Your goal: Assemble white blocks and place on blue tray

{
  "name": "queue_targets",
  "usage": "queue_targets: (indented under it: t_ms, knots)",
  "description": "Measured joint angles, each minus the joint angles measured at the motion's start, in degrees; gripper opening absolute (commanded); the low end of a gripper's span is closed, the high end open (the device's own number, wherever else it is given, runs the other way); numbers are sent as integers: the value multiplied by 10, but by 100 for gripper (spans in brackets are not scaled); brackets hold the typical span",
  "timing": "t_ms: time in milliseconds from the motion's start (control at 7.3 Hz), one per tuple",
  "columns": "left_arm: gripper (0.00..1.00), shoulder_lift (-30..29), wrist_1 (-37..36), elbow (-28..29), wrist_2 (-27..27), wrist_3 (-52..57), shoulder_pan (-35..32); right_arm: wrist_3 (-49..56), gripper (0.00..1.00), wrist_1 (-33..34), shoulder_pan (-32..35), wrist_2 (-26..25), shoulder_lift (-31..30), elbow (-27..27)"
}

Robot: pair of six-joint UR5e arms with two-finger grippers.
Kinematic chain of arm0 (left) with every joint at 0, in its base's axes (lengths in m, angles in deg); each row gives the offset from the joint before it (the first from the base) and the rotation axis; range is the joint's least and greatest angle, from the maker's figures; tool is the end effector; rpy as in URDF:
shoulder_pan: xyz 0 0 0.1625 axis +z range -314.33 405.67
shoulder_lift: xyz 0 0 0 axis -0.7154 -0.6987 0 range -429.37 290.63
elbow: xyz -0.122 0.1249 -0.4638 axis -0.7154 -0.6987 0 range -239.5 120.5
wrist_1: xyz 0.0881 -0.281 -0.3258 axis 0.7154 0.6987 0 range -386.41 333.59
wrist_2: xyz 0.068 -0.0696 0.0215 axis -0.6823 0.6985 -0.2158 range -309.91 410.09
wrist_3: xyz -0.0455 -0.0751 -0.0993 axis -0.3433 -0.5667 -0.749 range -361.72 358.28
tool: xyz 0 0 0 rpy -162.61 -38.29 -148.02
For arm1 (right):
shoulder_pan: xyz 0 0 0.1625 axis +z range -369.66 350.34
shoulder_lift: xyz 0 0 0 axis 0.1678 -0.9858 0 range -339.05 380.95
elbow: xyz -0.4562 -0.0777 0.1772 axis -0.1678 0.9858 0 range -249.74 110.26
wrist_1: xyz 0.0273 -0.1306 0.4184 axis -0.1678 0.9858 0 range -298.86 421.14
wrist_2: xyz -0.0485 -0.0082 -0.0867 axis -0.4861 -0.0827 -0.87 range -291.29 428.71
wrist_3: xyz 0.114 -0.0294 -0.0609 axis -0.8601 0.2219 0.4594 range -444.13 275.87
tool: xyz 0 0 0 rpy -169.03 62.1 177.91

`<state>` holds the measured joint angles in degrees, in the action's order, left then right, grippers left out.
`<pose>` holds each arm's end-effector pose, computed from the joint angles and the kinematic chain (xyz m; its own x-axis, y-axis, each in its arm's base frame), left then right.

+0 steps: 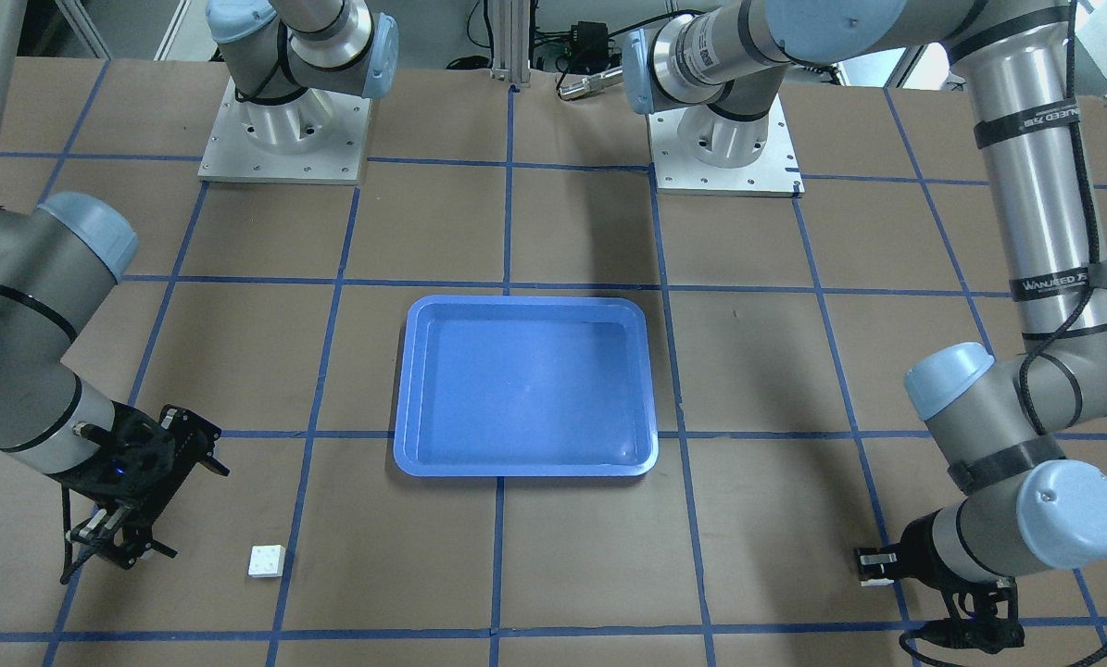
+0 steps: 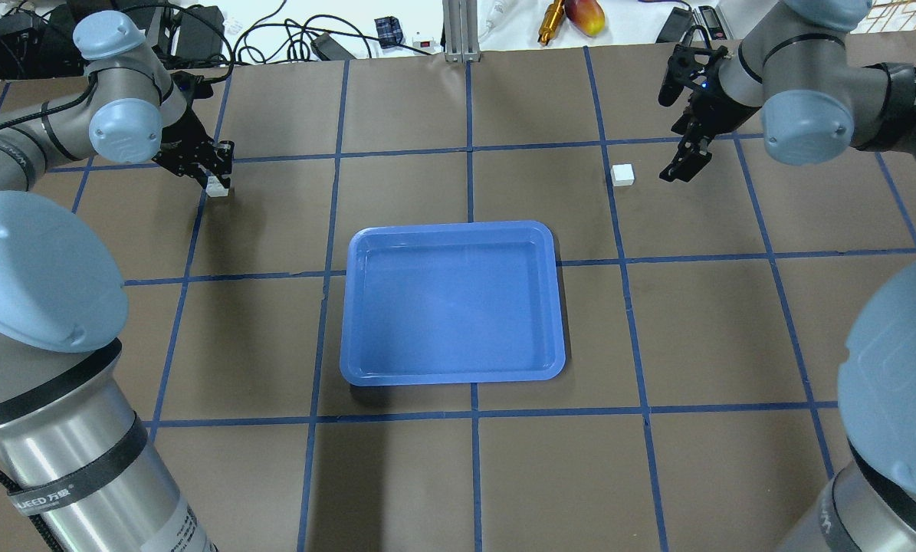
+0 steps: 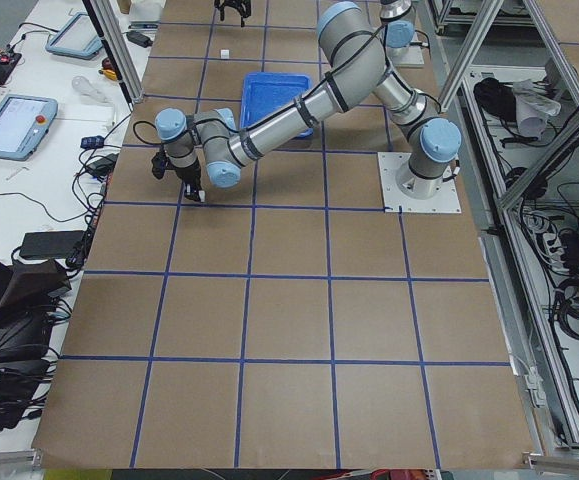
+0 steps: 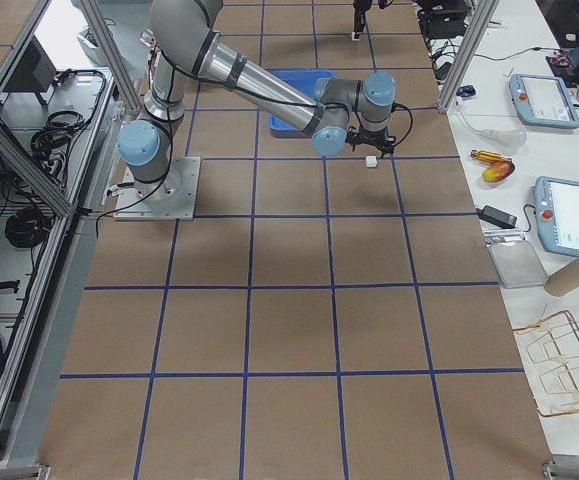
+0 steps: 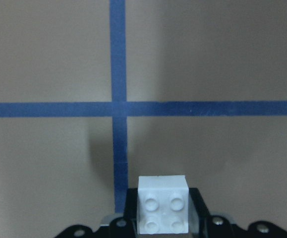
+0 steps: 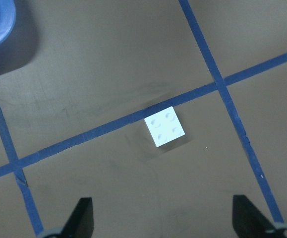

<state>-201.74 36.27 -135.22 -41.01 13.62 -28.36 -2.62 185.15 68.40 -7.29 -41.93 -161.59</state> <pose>0.0946 -0.8060 0.1977 -0.9998 -0.0105 -0.0150 -0.0108 0.9998 0.0180 0.0165 -0.7215 0.2815 -0.3446 -0.9373 0.0511 -0.9128 0.3219 -0.2512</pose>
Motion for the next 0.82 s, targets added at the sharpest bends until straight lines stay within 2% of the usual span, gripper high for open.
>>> queue_targets:
  t_ms: [137, 274, 411, 821]
  knots:
    - [35, 11, 10, 1, 0, -1, 0, 14, 92, 6, 0, 8, 9, 0]
    - [35, 28, 32, -2, 1, -2, -5, 27, 100, 13, -1, 18, 17, 0]
    - [34, 53, 57, -17, 11, -3, -15, 40, 100, 23, -3, 23, 24, -1]
    - [32, 172, 82, -142, 41, -20, -70, 86, 100, 32, -8, 24, 45, 5]
